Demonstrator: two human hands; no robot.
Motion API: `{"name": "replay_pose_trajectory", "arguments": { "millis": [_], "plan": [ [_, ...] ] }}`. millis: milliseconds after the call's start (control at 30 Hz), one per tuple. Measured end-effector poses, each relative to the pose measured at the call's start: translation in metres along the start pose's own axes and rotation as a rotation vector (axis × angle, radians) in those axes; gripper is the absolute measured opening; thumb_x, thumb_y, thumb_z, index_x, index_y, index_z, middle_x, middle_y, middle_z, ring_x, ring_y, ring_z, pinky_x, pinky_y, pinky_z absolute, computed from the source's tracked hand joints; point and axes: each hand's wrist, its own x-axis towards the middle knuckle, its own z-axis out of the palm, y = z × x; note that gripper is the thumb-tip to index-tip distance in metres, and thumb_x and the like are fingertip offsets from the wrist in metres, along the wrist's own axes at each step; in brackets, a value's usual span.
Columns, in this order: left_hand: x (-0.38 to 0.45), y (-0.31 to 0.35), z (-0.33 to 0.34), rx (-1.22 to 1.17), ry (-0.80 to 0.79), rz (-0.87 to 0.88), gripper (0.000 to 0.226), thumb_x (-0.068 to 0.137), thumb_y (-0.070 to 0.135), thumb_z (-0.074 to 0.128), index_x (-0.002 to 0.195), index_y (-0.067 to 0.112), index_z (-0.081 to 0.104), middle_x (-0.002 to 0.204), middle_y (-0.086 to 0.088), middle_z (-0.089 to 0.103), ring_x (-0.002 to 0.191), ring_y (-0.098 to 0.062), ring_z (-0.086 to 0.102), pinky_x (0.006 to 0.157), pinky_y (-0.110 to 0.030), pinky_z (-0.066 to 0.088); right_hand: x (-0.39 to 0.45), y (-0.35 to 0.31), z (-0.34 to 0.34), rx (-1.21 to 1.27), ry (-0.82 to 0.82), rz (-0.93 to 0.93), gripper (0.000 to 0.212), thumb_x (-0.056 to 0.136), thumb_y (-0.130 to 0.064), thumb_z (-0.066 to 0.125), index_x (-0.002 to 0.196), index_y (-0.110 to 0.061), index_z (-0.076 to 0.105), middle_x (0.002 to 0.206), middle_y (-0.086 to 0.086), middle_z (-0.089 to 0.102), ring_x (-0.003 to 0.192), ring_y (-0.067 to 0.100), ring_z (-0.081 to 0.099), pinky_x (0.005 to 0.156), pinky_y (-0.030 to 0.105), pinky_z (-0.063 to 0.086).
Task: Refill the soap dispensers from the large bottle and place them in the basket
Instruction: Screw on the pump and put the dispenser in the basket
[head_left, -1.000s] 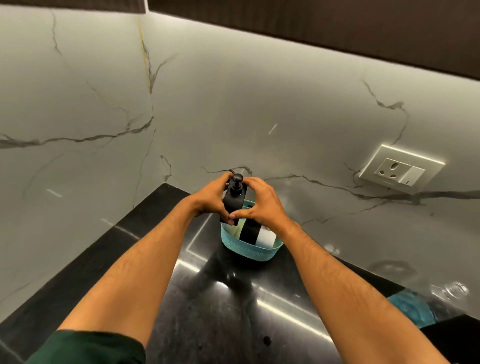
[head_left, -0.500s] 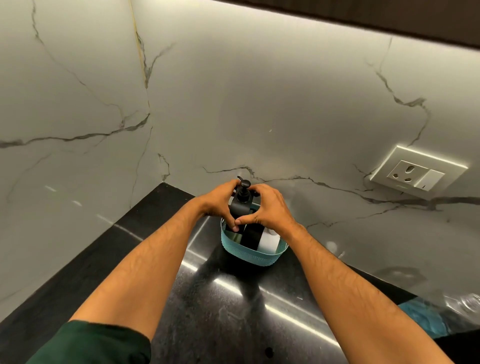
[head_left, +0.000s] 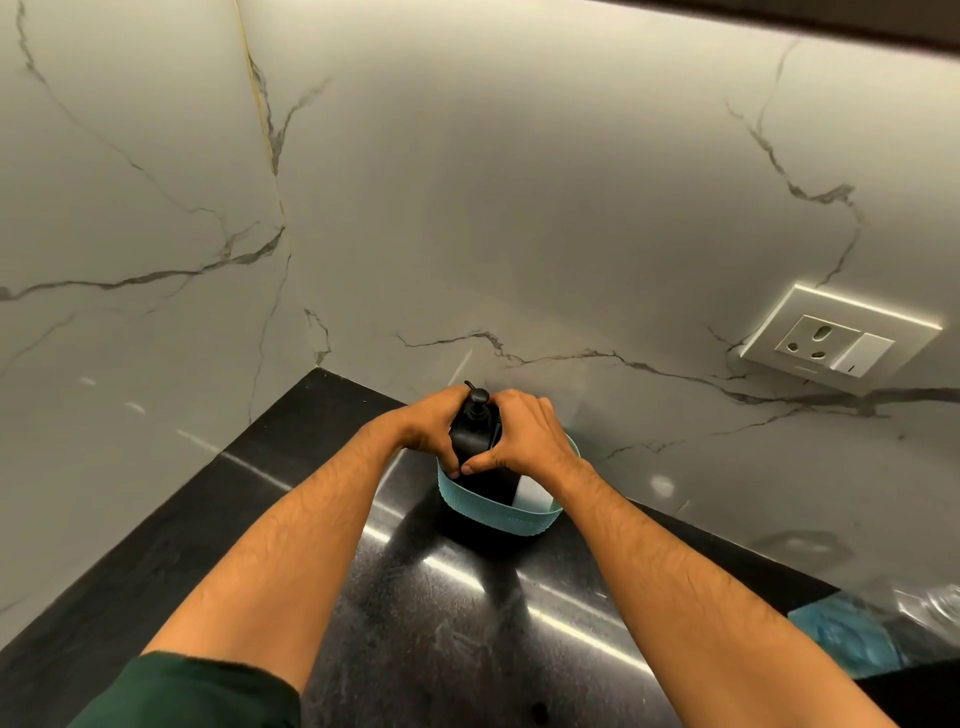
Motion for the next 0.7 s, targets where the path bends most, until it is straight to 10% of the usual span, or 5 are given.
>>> {"name": "replay_pose_trajectory", "arguments": {
  "millis": [300,700],
  "plan": [
    [0.004,-0.005,0.015,0.135,0.021,-0.055,0.101,0.047,0.036,0.101,0.131,0.031,0.044,0.125,0.001,0.045,0.125,-0.024,0.036,0.115,-0.052,0.039,-0.002,-0.006,0.005,-0.215,-0.021,0.013,0.088,0.046,-0.080,0.084,0.107,-0.021,0.061,0.103,-0.002,0.066,0.099,0.021,0.060,0.090,0.038,0.045],
    [0.005,-0.007,0.016,0.068,-0.009,-0.058,0.102,0.067,0.013,0.098,0.152,0.008,0.041,0.158,-0.007,0.024,0.147,-0.028,0.027,0.126,-0.044,0.031,0.001,-0.009,0.004,-0.251,-0.081,0.060,0.072,0.058,-0.067,0.088,0.109,-0.022,0.065,0.102,-0.002,0.070,0.102,0.022,0.064,0.088,0.041,0.048]
  ]
}}
